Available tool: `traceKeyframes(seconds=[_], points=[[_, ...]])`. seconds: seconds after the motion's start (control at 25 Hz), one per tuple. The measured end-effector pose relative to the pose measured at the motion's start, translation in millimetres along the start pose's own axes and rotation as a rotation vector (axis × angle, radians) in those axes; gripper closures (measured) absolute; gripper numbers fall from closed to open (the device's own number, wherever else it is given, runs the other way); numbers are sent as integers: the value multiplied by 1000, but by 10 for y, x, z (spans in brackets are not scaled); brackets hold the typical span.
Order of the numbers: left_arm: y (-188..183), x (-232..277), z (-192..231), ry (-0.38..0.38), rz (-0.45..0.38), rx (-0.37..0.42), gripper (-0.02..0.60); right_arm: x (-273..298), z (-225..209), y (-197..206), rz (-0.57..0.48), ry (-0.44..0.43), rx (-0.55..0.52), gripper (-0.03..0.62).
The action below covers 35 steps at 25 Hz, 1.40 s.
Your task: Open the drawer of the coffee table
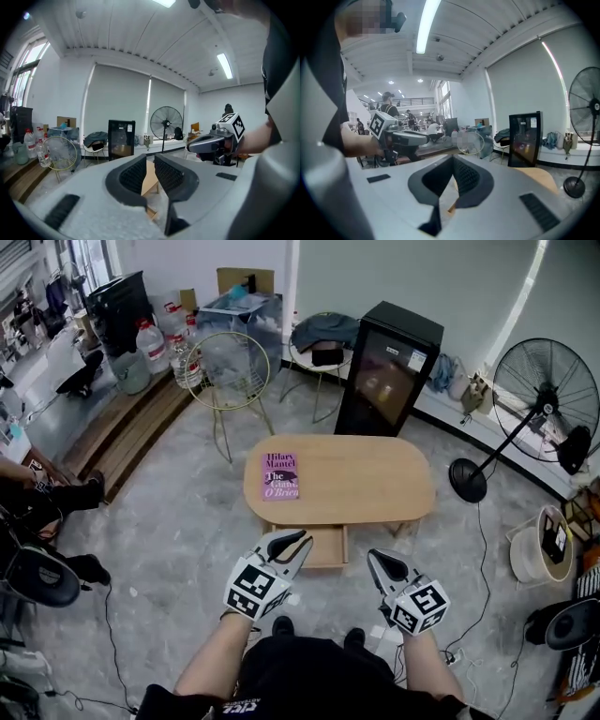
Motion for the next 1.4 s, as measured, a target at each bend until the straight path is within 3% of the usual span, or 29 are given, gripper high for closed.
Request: traceKeyframes(seconds=[0.24,0.44,0.56,0.76,0.92,1.2,1.4], points=[[-73,333,-369,-103,-24,15,529,-493,-440,94,-16,-44,-31,588],[-59,622,-697,-203,-29,-6,529,-924,-939,404,66,-25,-141,589],[-39,726,-973,-259,-44,-26,575,-1143,-1117,528,51,-60,-134,589],[-97,813,-1367,-313,-73,-20,580,-1381,-1288,576,-9,-131,-131,589],[-151,746,-1423,-343,-87,-14,580,-1471,-1344,478,-44,-122,-117,589],[-318,716,-1296,-304,-63,35,580,-1717,-1659,-54,-149,-44,-37,589],[-524,568,-1024,-312,-77,54,580,-1743,-1858,-519,-185,31,-106,589]])
Point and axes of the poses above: the fingertips, and each gripper's own axes: x forward along the fingers, z to its left, y out of its underside, the point moved 3 cm from there along -x, backward along the fingers, and after that the axes turned 12 degrees about -x, right-handed, at the moved point
